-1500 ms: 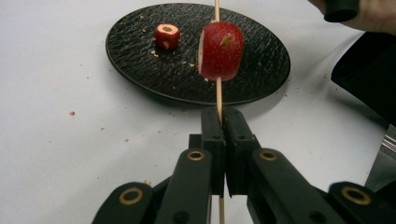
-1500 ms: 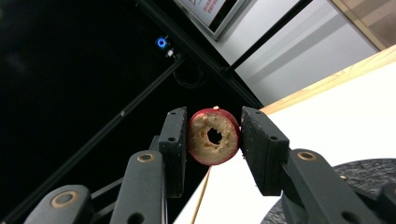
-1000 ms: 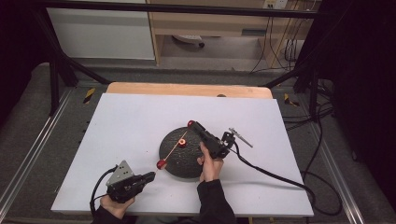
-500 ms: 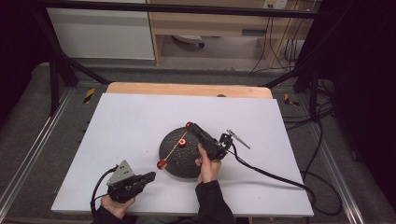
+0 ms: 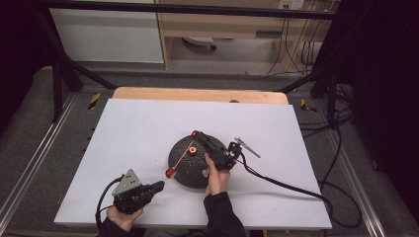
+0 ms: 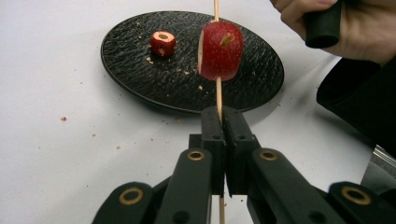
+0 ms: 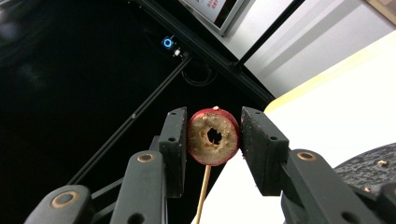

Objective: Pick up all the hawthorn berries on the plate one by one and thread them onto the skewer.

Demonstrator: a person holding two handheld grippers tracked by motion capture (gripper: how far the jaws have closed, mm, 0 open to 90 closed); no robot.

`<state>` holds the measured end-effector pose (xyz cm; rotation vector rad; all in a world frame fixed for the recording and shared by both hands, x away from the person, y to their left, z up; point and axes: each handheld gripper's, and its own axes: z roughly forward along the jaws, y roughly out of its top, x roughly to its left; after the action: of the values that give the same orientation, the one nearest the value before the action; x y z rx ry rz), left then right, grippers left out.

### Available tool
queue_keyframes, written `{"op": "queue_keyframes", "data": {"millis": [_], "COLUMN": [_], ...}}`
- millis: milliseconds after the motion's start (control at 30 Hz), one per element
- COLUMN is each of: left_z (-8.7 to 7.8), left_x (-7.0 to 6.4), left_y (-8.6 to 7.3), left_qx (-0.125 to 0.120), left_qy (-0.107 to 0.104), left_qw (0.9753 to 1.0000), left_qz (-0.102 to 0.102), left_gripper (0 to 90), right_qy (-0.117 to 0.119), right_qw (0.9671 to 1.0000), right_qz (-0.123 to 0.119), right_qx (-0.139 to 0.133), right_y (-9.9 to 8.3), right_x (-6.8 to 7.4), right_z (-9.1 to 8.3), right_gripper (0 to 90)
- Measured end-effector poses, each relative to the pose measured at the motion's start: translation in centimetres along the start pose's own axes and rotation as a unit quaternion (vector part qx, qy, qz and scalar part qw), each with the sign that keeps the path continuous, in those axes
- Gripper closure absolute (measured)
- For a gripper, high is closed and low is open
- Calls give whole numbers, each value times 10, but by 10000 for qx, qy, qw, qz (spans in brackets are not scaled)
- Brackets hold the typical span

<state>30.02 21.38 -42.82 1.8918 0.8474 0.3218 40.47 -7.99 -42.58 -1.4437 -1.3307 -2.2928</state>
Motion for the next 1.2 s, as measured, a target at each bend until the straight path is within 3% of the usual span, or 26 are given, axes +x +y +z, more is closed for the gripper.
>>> {"op": "queue_keyframes", "data": {"millis": [400,833,1200], "left_z": [2,12,21], "left_x": [0,3,4], "left_y": [1,5,11], "left_qx": [-70,-108,-164], "left_qy": [48,84,111], "left_qw": [9998,9990,9988], "left_qz": [-166,-420,-453], "left_gripper": [879,880,880], "right_qy": [-12,-59,-105], "right_qw": [9998,9984,9972], "right_qz": [30,-16,-50], "right_qx": [181,563,737], "right_y": [-10,-31,-42], "right_x": [-3,-2,0], "right_z": [2,6,4], "right_gripper": [628,628,629]}}
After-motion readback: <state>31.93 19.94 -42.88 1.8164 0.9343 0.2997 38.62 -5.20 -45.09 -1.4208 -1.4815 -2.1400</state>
